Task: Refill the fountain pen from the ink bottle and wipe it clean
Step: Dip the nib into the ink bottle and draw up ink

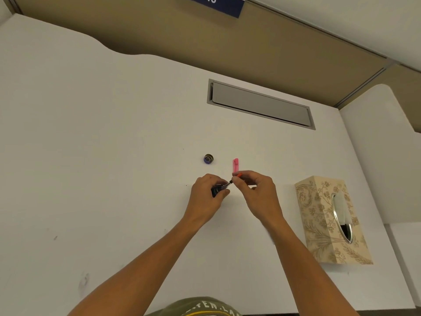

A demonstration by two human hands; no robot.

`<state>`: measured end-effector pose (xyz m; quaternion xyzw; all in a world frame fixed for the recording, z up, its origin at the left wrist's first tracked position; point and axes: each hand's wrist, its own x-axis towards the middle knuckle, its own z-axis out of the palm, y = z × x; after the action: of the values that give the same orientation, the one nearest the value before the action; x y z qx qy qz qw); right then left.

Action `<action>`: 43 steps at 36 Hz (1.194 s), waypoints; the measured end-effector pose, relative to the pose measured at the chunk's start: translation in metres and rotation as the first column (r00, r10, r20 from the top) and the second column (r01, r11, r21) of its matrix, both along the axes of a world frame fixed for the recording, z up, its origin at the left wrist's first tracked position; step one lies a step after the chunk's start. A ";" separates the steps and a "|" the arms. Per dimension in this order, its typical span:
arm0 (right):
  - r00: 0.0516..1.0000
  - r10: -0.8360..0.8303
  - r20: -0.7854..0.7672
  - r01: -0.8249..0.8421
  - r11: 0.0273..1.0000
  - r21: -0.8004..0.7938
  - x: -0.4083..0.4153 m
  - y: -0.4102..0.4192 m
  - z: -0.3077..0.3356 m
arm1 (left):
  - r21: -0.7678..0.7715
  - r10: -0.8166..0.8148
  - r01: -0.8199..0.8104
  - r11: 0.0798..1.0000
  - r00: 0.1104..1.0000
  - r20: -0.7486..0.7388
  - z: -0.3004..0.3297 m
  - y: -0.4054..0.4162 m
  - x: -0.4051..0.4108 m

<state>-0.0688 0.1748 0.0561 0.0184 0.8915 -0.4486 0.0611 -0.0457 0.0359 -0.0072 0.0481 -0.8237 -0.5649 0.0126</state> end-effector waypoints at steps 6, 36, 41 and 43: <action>1.000 0.008 0.008 -0.008 1.000 0.020 0.002 -0.001 -0.001 | 0.007 0.010 -0.010 1.000 1.000 0.004 -0.002 0.000 0.000; 0.998 0.063 -0.020 -0.060 0.992 0.109 -0.005 -0.001 0.000 | 0.088 0.058 -0.058 0.994 0.998 0.006 -0.003 0.002 0.000; 0.998 0.047 -0.044 -0.039 0.985 0.168 -0.004 -0.001 -0.003 | 0.131 0.086 -0.087 0.988 0.996 0.014 -0.005 0.003 0.001; 0.998 0.036 -0.052 -0.025 0.979 0.201 -0.003 -0.002 -0.004 | 0.142 0.098 -0.100 0.985 0.995 0.026 -0.006 0.005 0.001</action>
<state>-0.0719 0.1730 0.0518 -0.0019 0.9336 -0.3560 0.0410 -0.0447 0.0405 -0.0128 0.0950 -0.7776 -0.6208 0.0296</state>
